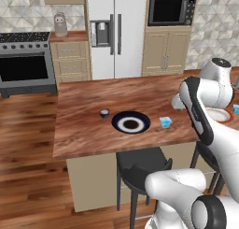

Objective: Place two yogurt containers on each plate.

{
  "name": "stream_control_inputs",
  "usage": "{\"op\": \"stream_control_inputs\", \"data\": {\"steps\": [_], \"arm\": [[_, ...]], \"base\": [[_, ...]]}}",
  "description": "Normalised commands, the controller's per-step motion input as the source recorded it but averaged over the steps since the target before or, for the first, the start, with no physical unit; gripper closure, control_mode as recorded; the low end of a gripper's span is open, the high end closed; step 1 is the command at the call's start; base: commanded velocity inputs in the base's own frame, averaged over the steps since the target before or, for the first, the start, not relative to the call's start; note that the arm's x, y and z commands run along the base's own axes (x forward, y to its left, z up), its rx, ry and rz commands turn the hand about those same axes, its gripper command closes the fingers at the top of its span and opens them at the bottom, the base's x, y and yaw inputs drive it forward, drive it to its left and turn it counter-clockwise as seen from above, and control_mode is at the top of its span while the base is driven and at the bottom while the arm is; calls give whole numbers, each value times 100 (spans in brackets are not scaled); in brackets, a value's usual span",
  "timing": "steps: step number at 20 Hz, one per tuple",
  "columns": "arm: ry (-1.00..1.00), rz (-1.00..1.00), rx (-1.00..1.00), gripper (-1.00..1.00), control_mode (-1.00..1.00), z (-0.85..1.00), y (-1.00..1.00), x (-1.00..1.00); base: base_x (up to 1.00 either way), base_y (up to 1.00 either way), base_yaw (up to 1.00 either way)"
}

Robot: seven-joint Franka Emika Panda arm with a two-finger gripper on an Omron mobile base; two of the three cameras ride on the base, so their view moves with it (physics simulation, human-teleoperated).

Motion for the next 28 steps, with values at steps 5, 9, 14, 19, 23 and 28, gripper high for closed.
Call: {"op": "stream_control_inputs", "data": {"steps": [5, 9, 14, 19, 23, 28], "arm": [[7, 0, 0, -100, -100, -17, -41, 44], [4, 0, 0, -100, -100, -20, -38, 50], [4, 0, 0, -100, -100, -17, -5, 72], [0, 0, 0, -100, -100, -28, 0, 73], [0, 0, 0, -100, -100, -36, 0, 46], [0, 1, 0, -100, -100, -37, 0, 34]], "base": [[0, 0, 0], [0, 0, 0], [0, 0, 0], [0, 0, 0], [0, 0, 0], [0, 0, 0]]}}
